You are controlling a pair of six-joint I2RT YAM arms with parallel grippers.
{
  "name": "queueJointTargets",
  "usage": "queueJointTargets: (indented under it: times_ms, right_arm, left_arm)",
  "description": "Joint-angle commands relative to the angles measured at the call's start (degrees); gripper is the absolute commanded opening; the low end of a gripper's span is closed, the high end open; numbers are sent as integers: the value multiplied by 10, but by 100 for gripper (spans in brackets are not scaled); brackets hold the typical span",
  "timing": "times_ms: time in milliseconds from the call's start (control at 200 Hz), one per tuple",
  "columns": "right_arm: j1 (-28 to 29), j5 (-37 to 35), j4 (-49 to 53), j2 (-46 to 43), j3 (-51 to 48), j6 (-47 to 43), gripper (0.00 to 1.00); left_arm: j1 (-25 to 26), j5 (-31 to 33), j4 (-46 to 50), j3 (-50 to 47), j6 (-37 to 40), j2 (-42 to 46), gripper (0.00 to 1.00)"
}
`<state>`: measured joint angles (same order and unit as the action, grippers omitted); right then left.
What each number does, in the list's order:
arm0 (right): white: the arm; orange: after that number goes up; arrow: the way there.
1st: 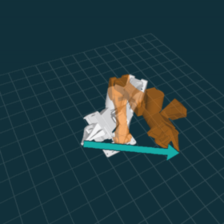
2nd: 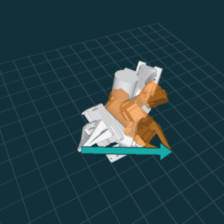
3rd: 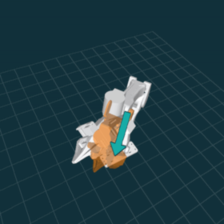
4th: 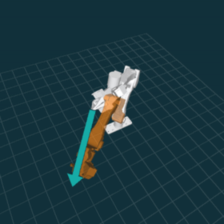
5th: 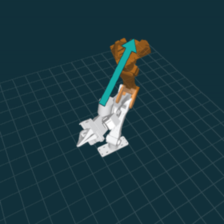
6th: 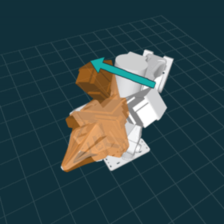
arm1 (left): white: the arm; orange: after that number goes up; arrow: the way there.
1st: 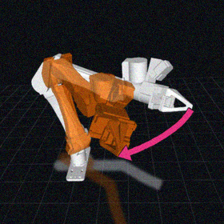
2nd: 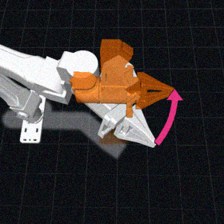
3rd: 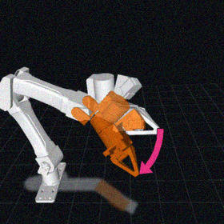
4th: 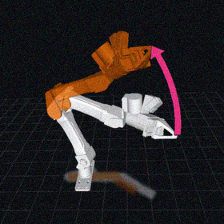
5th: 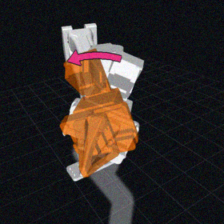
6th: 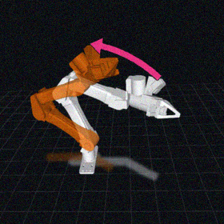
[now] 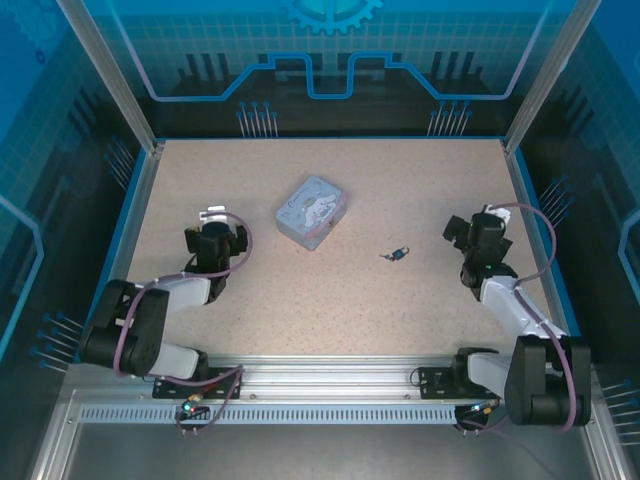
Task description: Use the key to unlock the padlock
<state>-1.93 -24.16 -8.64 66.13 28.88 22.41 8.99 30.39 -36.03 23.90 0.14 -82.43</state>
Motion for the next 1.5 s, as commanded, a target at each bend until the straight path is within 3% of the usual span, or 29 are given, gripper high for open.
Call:
queueJointTargets:
  times_ms: [0,125,230,340,430,490,755,830,880,930,970,1015,1056,1491]
  right_arm:
    - [39,-41,-137,26,-36,-55,100]
    - [71,-40,-253,60,-80,-102,100]
    - [70,-18,-275,57,-91,-121,100]
    - [53,16,-321,60,-107,-132,100]
    - [31,27,-388,84,-132,-114,100]
    - [13,45,-414,103,-137,-101,100]
    - [30,99,-391,126,-106,-149,100]
    - [50,126,-398,163,-91,-185,100]
    - [67,112,-461,216,-84,-212,100]
    - [69,118,-334,193,-43,-207,100]
    - [61,134,-400,209,-60,-210,100]
    - [59,136,-346,195,-47,-203,100]
    - [60,133,-378,204,-55,-208,100]
    - [71,110,-368,200,-53,-210,100]
  left_arm:
    - [-9,2,-126,-9,4,-21,99]
    - [-13,-33,-154,-20,13,-33,99]
    - [-22,-53,-150,-18,8,-35,99]
    - [-42,-112,-145,-19,0,-36,99]
    - [-53,-172,-210,-37,15,-71,99]
    - [-57,-183,-177,-31,7,-60,99]
    - [-61,-195,-177,-27,6,-63,99]
    - [-64,-199,-172,-24,4,-64,99]
    - [-68,-207,-167,-21,2,-64,99]
    - [-75,-218,-160,-19,-2,-63,99]
    - [-80,-229,-155,-17,-6,-63,99]
    - [-82,-233,-154,-16,-6,-63,99]
    - [-82,-233,-153,-15,-6,-63,99]
    - [-83,-234,-153,-15,-7,-63,99]
